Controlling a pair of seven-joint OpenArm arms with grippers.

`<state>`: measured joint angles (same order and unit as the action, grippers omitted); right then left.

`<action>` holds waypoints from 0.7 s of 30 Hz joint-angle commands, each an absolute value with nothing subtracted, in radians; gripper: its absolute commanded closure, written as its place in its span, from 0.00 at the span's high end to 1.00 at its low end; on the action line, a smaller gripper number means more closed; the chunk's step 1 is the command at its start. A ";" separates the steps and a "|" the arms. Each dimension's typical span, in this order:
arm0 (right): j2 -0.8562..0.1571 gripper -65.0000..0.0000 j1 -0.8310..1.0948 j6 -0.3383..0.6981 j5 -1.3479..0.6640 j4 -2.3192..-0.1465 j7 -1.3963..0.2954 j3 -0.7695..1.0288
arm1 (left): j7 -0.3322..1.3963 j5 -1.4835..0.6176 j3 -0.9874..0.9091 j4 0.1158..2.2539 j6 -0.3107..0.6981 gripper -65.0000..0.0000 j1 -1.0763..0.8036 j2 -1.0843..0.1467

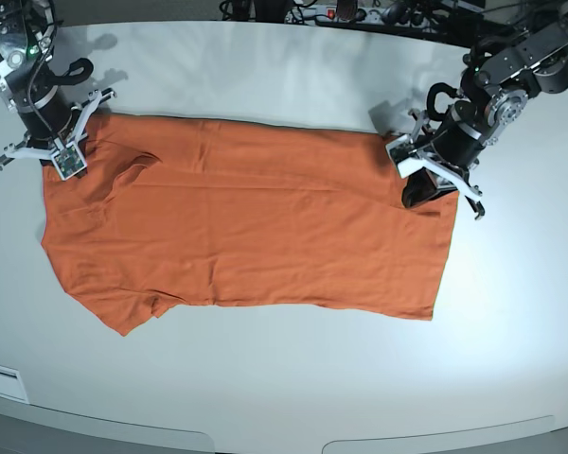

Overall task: Fold the T-shirt properly
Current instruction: 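Drag the held shirt edge further toward the arm bases with both grippers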

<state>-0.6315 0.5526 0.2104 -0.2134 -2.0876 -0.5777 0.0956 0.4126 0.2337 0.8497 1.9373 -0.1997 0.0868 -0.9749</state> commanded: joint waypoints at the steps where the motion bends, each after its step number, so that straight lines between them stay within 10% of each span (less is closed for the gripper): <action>1: -0.648 0.00 0.534 0.237 -0.239 -2.064 -0.581 0.105 | 0.397 0.233 0.841 1.930 -0.199 0.00 0.104 -0.978; 21: -0.649 0.00 0.601 0.369 -0.314 -1.884 -0.706 0.106 | 0.479 0.201 0.841 1.864 0.049 0.00 -0.073 -0.924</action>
<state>-0.6365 0.5865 0.3519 -0.3099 -1.8820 -0.6666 0.1040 0.4427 0.2470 0.8310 1.8660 -0.0010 -0.0570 -0.9077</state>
